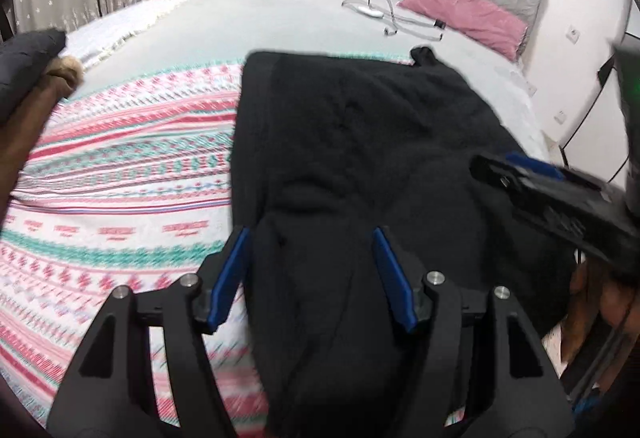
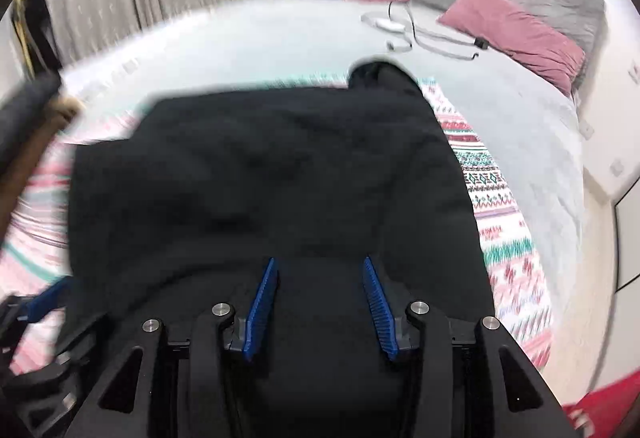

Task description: Fold large clothes

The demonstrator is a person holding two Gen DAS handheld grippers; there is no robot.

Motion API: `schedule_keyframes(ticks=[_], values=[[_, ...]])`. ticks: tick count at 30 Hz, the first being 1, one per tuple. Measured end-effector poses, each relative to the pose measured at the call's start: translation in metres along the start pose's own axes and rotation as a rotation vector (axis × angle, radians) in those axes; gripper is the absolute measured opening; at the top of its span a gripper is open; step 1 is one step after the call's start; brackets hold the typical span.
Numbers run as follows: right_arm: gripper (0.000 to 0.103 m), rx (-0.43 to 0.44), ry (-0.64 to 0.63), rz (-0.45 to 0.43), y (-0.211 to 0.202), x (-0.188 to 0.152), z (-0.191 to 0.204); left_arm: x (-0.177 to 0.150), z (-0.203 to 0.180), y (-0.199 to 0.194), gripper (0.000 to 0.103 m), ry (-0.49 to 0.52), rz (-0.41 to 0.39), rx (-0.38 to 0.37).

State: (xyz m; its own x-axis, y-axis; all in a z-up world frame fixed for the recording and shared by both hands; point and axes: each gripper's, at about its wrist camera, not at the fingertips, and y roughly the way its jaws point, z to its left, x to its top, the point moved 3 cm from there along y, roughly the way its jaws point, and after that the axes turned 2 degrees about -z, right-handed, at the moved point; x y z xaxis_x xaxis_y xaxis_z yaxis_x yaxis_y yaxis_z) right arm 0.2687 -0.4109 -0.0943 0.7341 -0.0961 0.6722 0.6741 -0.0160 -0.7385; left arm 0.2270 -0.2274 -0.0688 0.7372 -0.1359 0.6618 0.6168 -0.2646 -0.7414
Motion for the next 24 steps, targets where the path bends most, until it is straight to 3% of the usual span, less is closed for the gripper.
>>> schedule_keyframes(ticks=[2, 3, 9, 12, 13, 17, 24], values=[[0.070, 0.010, 0.029, -0.044, -0.033, -0.017, 0.000, -0.010, 0.003, -0.025, 0.067, 0.010, -0.012, 0.000], [0.073, 0.004, 0.036, -0.052, -0.044, -0.021, 0.000, -0.016, 0.004, -0.035, 0.067, 0.015, -0.011, 0.002], [0.082, 0.006, 0.074, -0.108, -0.142, -0.068, 0.003, -0.062, 0.011, -0.107, 0.070, -0.019, -0.011, 0.008], [0.089, -0.014, 0.070, -0.175, -0.186, -0.088, 0.013, -0.087, 0.008, -0.149, 0.085, -0.054, -0.054, 0.001], [0.092, -0.023, 0.080, -0.192, -0.199, -0.097, 0.013, -0.092, 0.004, -0.160, 0.085, -0.052, -0.071, 0.004], [0.095, -0.008, 0.146, -0.240, -0.234, -0.127, 0.019, -0.113, -0.011, -0.200, 0.086, 0.032, -0.154, 0.063], [0.096, -0.031, 0.102, -0.282, -0.259, -0.152, 0.042, -0.136, -0.013, -0.226, 0.096, 0.014, -0.228, 0.084]])
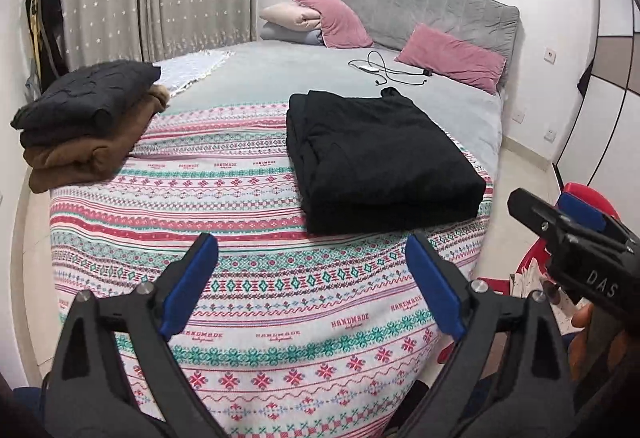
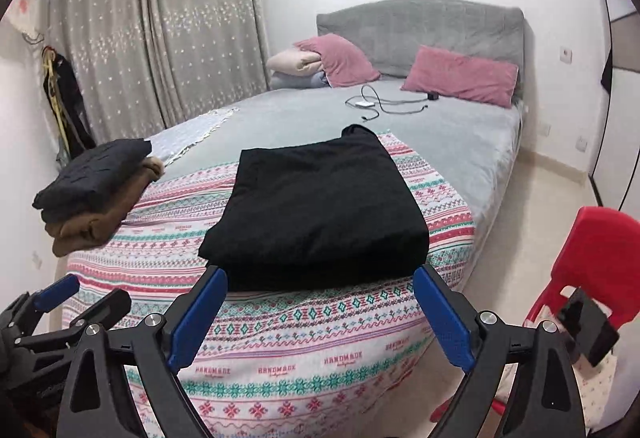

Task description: Fold large clothes

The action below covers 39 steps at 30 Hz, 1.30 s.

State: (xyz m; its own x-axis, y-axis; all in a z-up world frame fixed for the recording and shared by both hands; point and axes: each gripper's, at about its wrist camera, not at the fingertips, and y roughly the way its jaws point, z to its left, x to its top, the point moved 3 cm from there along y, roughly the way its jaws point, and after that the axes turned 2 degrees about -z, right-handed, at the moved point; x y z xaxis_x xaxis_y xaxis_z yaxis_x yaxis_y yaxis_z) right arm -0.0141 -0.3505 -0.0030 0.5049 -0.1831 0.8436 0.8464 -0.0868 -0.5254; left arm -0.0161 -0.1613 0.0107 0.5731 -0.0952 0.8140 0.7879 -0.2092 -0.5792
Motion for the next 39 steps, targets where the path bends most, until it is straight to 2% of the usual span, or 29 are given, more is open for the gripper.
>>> schedule_keyframes(ticks=[2, 4, 10, 26, 39], values=[[0.097, 0.005, 0.006, -0.002, -0.003, -0.008, 0.003, -0.004, 0.001, 0.000, 0.100, 0.029, -0.036, 0.021], [0.098, 0.006, 0.008, -0.002, -0.006, -0.014, 0.005, -0.010, 0.004, 0.005, 0.100, 0.037, -0.029, 0.052], [0.100, -0.030, 0.004, -0.045, -0.017, -0.017, 0.008, -0.014, 0.007, 0.004, 0.100, 0.016, -0.024, 0.051], [0.102, -0.091, -0.018, -0.041, -0.007, -0.019, 0.007, -0.014, 0.000, 0.012, 0.101, 0.031, 0.000, 0.089], [0.103, -0.116, -0.026, -0.025, 0.001, -0.021, 0.007, -0.017, 0.001, 0.023, 0.101, 0.020, 0.039, 0.072]])
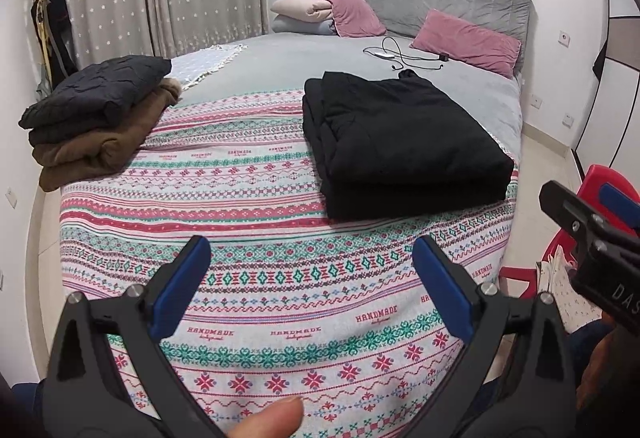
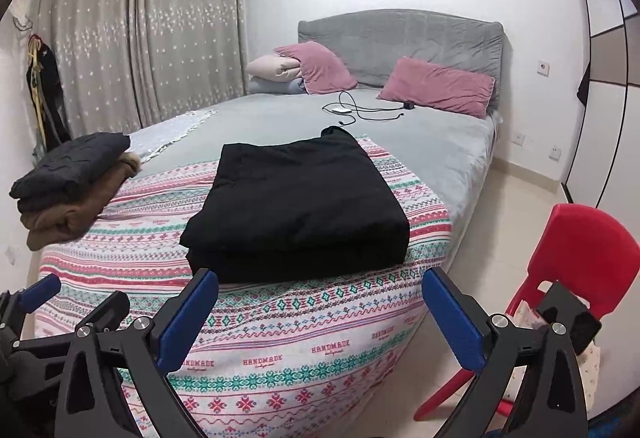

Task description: Fold large clothes

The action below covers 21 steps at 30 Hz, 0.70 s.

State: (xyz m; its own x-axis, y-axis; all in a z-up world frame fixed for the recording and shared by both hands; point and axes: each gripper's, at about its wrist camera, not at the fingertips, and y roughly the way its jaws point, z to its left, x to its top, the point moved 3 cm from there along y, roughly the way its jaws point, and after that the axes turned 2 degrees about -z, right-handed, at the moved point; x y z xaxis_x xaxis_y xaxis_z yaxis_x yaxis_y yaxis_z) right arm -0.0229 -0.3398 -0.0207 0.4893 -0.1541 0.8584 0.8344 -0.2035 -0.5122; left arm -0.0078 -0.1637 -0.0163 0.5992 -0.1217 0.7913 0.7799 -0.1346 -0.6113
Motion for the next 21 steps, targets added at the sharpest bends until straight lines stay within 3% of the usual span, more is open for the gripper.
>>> schedule_keyframes(ticks=[21], values=[[0.103, -0.009, -0.010, 0.005, 0.0052, -0.0020, 0.0005, -0.0026, 0.0048, 0.0040, 0.101, -0.018, 0.025, -0.008]])
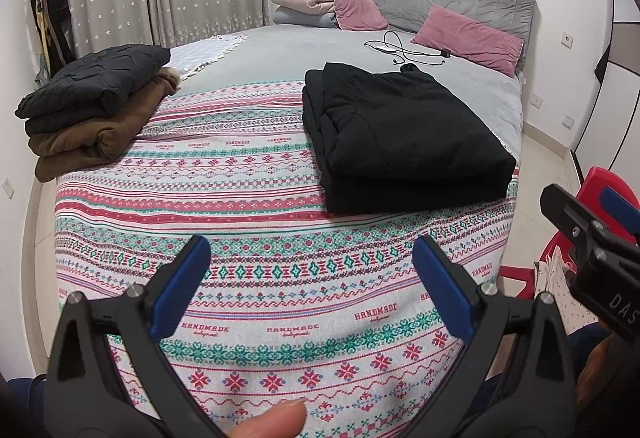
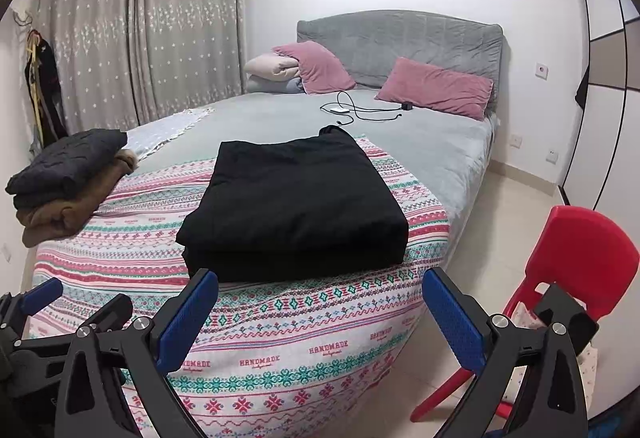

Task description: Fold large clothes

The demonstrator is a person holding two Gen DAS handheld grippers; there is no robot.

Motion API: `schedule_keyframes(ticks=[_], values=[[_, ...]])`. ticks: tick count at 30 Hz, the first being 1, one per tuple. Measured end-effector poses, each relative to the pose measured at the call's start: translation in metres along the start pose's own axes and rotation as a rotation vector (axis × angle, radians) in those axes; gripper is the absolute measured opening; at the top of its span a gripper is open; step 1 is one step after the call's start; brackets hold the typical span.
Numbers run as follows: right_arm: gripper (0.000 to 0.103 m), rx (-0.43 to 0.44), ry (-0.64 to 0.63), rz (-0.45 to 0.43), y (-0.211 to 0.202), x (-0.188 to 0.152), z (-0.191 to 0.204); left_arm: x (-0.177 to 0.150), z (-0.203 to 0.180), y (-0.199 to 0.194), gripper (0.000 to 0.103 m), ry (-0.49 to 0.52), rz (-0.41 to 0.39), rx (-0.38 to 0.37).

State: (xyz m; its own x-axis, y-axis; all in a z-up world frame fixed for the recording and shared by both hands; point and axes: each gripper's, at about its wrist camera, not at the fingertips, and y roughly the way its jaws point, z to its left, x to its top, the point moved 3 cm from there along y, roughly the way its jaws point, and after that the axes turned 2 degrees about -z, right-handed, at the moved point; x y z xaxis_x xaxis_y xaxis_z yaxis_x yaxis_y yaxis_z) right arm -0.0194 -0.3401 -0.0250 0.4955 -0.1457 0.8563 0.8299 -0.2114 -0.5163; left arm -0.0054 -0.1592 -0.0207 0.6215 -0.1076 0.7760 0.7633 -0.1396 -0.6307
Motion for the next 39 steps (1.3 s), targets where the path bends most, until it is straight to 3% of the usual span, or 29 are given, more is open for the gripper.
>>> schedule_keyframes(ticks=[39], values=[[0.103, -0.007, -0.007, -0.004, -0.0018, -0.0006, 0.0019, 0.0001, 0.0037, -0.0041, 0.101, 0.005, -0.012, -0.016]])
